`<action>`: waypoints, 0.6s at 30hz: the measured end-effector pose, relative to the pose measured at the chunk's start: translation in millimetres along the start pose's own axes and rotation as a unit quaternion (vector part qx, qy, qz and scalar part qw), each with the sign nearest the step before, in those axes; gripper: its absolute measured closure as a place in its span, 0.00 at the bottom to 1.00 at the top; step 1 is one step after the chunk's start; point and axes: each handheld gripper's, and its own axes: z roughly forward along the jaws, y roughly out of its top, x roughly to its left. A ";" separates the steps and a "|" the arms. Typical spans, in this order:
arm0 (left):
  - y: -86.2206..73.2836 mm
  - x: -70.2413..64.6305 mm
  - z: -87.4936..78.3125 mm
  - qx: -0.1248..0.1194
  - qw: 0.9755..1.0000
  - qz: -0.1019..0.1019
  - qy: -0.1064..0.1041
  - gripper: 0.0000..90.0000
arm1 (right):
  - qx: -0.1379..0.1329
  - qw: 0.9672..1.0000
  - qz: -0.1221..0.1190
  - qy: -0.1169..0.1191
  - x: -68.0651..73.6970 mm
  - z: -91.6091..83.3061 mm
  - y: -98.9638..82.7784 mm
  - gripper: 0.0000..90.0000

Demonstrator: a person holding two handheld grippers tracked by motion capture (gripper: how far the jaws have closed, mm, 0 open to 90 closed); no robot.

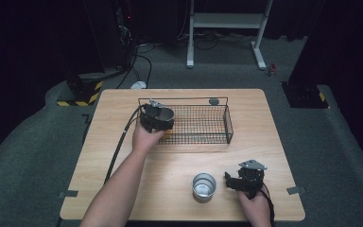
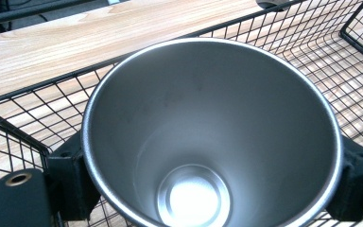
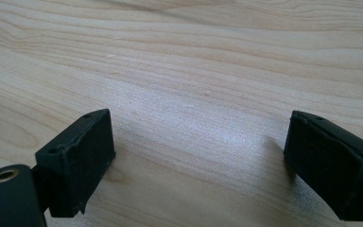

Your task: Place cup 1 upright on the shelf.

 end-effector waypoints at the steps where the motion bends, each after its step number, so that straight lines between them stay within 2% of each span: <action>1: -0.9 1.1 -0.6 -0.002 1.000 0.001 0.000 0.15 | 0.000 1.000 0.000 0.000 0.0 0.0 0.0 0.10; 18: -9.0 -0.6 -5.6 -0.001 1.000 0.019 0.004 0.14 | 0.001 1.000 -0.003 0.003 0.9 -0.1 0.0 0.10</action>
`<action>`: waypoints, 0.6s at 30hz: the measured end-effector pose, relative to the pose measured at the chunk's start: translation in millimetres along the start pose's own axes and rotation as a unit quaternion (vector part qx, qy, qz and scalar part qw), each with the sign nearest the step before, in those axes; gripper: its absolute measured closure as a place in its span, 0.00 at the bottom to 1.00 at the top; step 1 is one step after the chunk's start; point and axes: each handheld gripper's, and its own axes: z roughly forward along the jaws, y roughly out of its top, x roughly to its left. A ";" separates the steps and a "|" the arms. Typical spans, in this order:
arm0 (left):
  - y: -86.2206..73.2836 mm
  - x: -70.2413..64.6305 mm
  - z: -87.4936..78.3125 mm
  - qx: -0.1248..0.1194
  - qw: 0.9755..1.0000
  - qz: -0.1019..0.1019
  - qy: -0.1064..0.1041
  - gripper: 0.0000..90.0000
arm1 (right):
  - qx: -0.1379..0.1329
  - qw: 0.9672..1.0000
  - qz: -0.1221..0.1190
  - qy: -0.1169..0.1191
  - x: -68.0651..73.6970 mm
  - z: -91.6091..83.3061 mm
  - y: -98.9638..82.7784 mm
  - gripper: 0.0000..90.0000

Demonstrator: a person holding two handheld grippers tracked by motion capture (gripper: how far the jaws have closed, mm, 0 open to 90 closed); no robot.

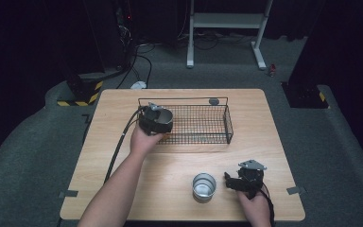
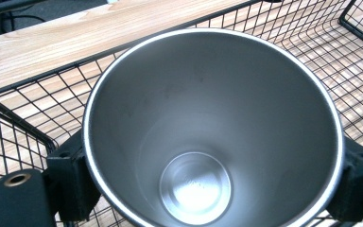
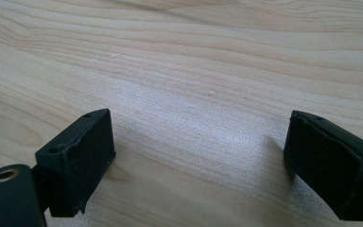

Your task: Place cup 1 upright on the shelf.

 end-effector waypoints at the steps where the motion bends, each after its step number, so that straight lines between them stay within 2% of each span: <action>1: -0.5 -0.1 -0.1 0.000 1.000 -0.002 0.000 0.14 | 0.000 1.000 0.000 0.000 0.0 0.0 0.0 0.10; 18: -6.2 -0.6 -0.8 -0.010 1.000 0.001 0.001 0.12 | 0.000 1.000 0.001 0.000 0.2 0.0 0.0 0.10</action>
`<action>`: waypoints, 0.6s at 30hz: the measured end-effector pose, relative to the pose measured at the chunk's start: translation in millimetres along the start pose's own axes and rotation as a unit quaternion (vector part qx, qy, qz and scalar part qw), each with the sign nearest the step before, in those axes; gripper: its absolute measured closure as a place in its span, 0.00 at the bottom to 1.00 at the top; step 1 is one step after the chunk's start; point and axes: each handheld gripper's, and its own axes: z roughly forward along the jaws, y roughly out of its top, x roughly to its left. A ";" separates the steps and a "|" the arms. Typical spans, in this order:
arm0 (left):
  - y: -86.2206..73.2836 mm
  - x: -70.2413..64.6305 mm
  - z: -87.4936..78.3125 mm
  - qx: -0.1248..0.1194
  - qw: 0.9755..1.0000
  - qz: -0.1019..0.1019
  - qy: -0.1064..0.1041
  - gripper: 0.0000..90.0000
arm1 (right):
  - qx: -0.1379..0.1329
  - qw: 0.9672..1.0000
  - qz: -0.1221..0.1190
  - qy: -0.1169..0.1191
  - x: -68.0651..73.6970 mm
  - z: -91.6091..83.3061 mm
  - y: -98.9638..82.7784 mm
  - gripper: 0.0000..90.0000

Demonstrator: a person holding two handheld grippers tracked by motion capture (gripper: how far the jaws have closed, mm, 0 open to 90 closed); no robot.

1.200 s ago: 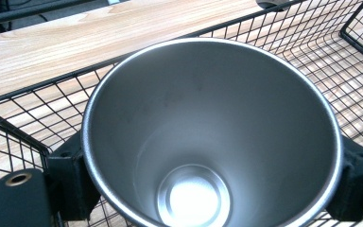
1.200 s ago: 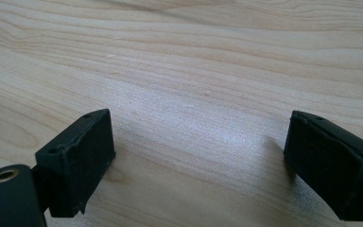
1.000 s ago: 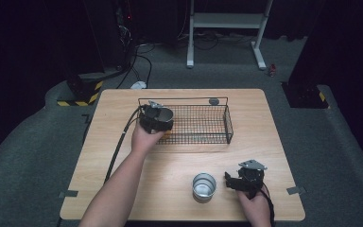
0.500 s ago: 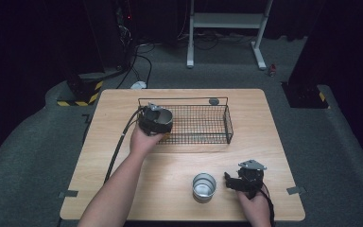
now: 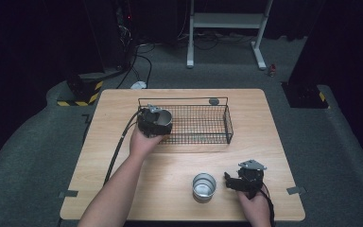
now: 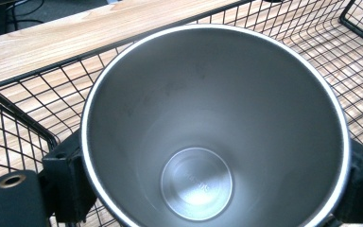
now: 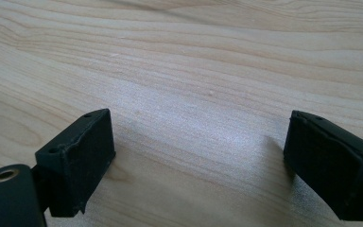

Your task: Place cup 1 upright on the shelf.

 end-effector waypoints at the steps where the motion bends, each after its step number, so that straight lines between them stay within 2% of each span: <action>1: 0.0 0.0 0.0 0.000 1.000 -0.001 0.000 0.12 | 0.000 1.000 0.000 0.000 0.0 0.0 0.0 0.10; 9: 0.5 -1.4 -0.3 -0.001 1.000 -0.006 0.004 0.01 | 0.000 1.000 0.000 0.000 0.0 0.0 0.0 0.10; 11: 0.8 -1.4 -1.0 -0.003 1.000 -0.002 0.015 0.01 | 0.000 1.000 0.000 0.000 0.0 0.0 0.0 0.10; 14: 1.1 -1.5 -1.6 -0.007 1.000 -0.012 0.013 0.01 | 0.000 1.000 0.000 0.000 0.0 0.0 0.0 0.10; 18: 1.9 -1.2 -3.3 -0.010 1.000 -0.010 0.015 0.01 | 0.000 1.000 0.000 0.000 0.0 0.0 0.0 0.10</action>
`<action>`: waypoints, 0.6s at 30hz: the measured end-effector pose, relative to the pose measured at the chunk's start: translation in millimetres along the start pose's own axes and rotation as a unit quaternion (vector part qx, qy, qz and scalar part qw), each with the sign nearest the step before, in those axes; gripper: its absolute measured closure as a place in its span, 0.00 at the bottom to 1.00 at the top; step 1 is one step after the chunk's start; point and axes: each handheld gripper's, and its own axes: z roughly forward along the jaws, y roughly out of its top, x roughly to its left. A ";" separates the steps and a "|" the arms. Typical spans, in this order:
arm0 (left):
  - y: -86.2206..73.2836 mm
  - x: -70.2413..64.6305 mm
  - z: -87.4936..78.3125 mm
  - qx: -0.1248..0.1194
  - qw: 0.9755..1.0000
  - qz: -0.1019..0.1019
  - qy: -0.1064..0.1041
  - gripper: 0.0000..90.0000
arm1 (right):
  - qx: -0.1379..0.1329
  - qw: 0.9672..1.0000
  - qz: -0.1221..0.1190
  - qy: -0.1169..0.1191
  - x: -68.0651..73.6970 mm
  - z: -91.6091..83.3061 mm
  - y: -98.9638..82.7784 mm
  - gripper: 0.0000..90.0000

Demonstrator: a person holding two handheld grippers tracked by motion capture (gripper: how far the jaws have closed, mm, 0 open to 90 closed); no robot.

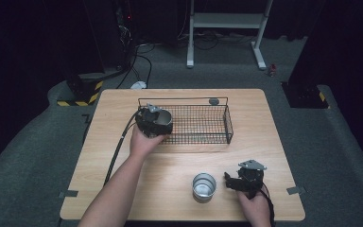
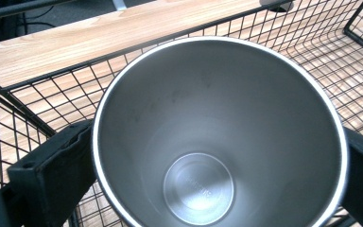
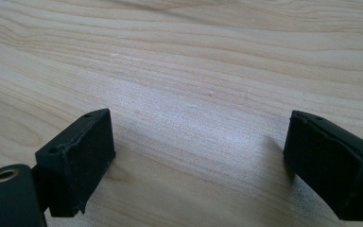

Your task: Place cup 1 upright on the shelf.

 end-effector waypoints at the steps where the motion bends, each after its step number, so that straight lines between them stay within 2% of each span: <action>1: 0.2 0.1 -0.5 -0.001 1.000 -0.003 -0.003 0.01 | 0.000 1.000 0.000 0.000 0.0 0.0 0.0 0.10; 18: 1.1 1.8 -14.0 -0.008 1.000 -0.005 -0.009 0.01 | 0.000 1.000 -0.001 0.000 -0.1 0.0 0.0 0.10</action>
